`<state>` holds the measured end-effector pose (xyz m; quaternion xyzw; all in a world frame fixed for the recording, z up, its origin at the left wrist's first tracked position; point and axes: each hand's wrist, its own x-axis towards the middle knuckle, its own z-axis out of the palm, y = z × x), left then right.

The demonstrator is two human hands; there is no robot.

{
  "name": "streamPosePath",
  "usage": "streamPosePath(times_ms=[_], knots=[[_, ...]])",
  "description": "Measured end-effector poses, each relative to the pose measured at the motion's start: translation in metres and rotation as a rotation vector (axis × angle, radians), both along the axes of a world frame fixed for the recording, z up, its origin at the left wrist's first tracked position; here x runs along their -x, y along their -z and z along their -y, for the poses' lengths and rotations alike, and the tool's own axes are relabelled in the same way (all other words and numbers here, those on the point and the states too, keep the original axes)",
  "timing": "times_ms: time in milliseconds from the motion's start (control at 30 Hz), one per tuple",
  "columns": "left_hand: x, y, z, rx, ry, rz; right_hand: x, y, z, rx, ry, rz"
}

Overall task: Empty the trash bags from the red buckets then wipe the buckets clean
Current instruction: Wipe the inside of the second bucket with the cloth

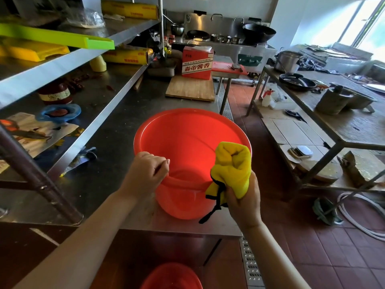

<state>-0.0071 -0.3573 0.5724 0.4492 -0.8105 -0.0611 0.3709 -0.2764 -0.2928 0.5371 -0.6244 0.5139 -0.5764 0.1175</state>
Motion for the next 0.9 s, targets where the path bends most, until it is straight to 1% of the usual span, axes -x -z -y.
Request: streamPosePath(times_ms=[67,133,233,300,367,500,600,700,800,900], knots=[[-0.001,0.002,0.000,-0.011,-0.007,0.005,0.001,0.014,-0.002,-0.025,-0.013,0.053],[-0.002,0.003,0.001,-0.020,-0.006,0.020,-0.001,0.018,-0.006,-0.027,0.016,0.057],[-0.003,0.002,0.000,-0.007,-0.024,0.087,-0.003,0.023,-0.014,-0.011,0.063,0.092],[-0.002,0.000,-0.003,0.028,-0.064,0.154,-0.008,0.019,-0.018,-0.045,0.068,0.180],[0.003,-0.004,-0.007,0.021,-0.066,0.195,-0.015,0.014,-0.024,-0.082,0.039,0.268],[0.027,-0.022,-0.016,-0.118,0.064,0.230,-0.020,0.015,-0.034,-0.128,0.077,0.274],[0.051,-0.034,-0.024,-0.225,0.203,0.283,-0.017,0.021,-0.037,-0.174,0.118,0.268],[0.074,-0.040,-0.026,-0.325,0.291,0.365,-0.013,0.023,-0.038,-0.213,0.146,0.262],[0.090,-0.039,-0.024,-0.361,0.351,0.474,-0.009,0.024,-0.040,-0.220,0.168,0.265],[0.097,-0.037,-0.021,-0.378,0.384,0.527,-0.007,0.023,-0.041,-0.264,0.177,0.349]])
